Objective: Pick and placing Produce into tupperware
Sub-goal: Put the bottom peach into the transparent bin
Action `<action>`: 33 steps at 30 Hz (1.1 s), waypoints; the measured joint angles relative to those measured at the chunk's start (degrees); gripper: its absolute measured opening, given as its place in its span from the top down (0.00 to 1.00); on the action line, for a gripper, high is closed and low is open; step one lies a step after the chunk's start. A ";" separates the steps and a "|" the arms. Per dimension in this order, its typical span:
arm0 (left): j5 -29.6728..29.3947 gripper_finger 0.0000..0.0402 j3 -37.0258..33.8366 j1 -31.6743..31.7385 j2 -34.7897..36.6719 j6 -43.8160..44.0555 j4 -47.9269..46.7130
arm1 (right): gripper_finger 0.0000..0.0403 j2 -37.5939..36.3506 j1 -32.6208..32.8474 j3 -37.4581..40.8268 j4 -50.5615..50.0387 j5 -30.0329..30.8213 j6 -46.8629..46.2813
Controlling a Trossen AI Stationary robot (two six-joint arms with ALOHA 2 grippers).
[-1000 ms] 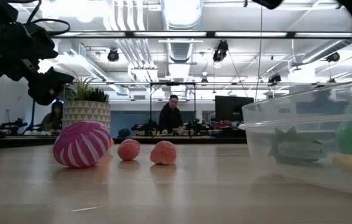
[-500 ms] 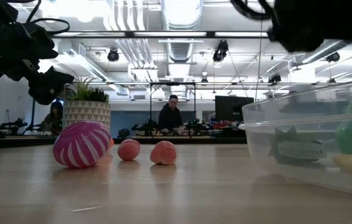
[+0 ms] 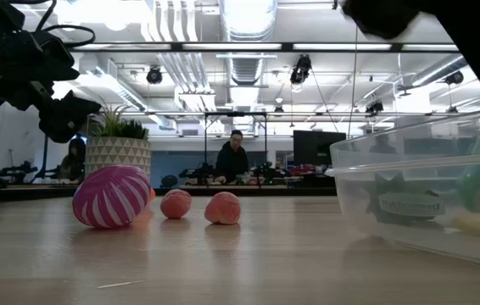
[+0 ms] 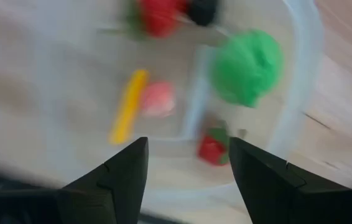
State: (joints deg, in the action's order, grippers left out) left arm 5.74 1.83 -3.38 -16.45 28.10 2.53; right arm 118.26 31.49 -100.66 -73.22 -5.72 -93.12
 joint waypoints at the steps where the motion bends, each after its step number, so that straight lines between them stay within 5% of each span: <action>1: 0.02 0.40 0.00 0.00 0.01 0.01 -0.01 | 0.46 -0.73 -0.79 -0.60 0.60 0.69 1.92; 9: 0.11 0.40 0.00 0.00 0.04 0.01 -0.04 | 0.47 -0.96 -12.43 -1.07 15.52 -3.05 31.50; 14: 0.13 0.40 0.00 0.00 0.09 0.21 0.00 | 0.47 1.93 -18.06 -0.77 15.50 -3.25 43.59; 33: 1.59 0.40 0.02 -0.02 0.09 3.25 -0.07 | 0.50 8.36 -20.40 -0.90 23.37 -2.54 60.61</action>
State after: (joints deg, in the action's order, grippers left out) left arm 7.33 1.85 -3.40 -16.36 31.35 2.46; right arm 126.63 11.08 -101.56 -49.85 -8.27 -32.50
